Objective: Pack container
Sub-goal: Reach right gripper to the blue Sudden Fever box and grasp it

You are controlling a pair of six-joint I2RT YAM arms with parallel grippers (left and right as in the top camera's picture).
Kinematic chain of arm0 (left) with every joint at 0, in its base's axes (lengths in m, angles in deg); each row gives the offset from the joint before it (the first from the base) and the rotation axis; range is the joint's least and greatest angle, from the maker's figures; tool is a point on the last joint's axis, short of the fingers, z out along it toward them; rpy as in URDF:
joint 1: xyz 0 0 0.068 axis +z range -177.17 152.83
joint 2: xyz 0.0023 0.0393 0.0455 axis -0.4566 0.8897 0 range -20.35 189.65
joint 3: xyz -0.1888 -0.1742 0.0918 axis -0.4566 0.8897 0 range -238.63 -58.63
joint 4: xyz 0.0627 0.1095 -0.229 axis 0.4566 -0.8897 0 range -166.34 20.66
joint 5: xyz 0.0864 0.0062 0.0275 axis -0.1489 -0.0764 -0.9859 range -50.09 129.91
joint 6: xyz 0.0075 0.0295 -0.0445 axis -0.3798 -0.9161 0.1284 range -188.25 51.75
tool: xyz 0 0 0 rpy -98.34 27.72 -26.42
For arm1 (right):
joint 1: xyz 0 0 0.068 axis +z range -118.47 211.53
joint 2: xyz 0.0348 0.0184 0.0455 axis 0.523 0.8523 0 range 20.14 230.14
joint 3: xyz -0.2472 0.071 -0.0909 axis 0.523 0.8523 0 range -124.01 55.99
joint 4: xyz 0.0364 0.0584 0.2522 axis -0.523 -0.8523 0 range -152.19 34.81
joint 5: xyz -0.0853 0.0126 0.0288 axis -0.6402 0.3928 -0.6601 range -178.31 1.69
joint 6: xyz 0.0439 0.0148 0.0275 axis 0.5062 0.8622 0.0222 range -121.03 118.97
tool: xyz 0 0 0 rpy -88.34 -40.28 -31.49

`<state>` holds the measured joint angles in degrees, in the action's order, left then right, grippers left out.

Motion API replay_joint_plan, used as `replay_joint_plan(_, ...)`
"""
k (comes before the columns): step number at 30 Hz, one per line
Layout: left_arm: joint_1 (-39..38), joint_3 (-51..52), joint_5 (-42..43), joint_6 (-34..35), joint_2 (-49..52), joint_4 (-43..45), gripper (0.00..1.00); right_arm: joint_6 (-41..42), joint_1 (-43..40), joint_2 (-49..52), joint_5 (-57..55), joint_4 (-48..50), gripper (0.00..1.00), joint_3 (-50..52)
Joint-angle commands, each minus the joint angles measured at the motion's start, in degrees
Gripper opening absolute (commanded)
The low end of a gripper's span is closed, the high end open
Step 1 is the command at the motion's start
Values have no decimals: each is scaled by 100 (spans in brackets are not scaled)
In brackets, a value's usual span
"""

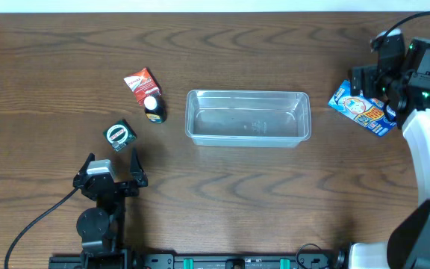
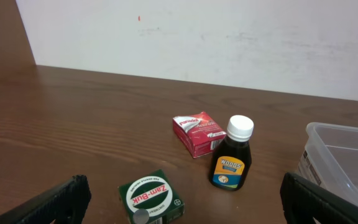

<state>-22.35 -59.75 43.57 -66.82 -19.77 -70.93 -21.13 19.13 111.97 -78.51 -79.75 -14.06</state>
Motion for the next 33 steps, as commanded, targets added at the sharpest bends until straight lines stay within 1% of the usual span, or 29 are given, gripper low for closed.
replay_joint_plan(1, 26, 90, -2, -57, -31, -221, 98, -638, -118, 352, 52, -175, 99, -72)
replay_joint_plan(4, 26, 90, -4, -57, -31, -221, 98, -678, -199, 693, 52, -249, 98, -72)
replay_joint_plan(10, 26, 90, -2, -57, -31, -221, 98, -680, -291, 1056, 39, -247, 90, -72)
replay_joint_plan(14, 26, 90, -4, -57, -31, -221, 98, -678, -369, 1073, -212, -223, 80, -72)
replay_joint_plan(15, 26, 90, -2, -57, -31, -221, 98, -678, -389, 1073, -293, -225, 76, -72)
replay_joint_plan(17, 26, 90, -4, -57, -31, -221, 98, -675, -420, 1073, -428, -234, 66, -72)
replay_joint_plan(23, 26, 90, -4, -57, -31, -223, 98, -671, -424, 1071, -439, -205, 41, -72)
replay_joint_plan(25, 26, 90, -2, -57, -31, -221, 98, -621, -422, 1071, -444, -205, 25, -72)
replay_joint_plan(28, 26, 90, -2, -57, -31, -221, 98, -516, -413, 1069, -444, -210, 6, -72)
replay_joint_plan(29, 26, 90, -2, -57, -31, -221, 98, -446, -407, 1051, -444, -225, 2, -74)
replay_joint_plan(30, 26, 90, -2, -57, -31, -221, 98, -380, -404, 1027, -444, -229, 1, -74)
replay_joint_plan(33, 26, 90, -2, -57, -31, -221, 98, -197, -402, 835, -442, -258, 1, -83)
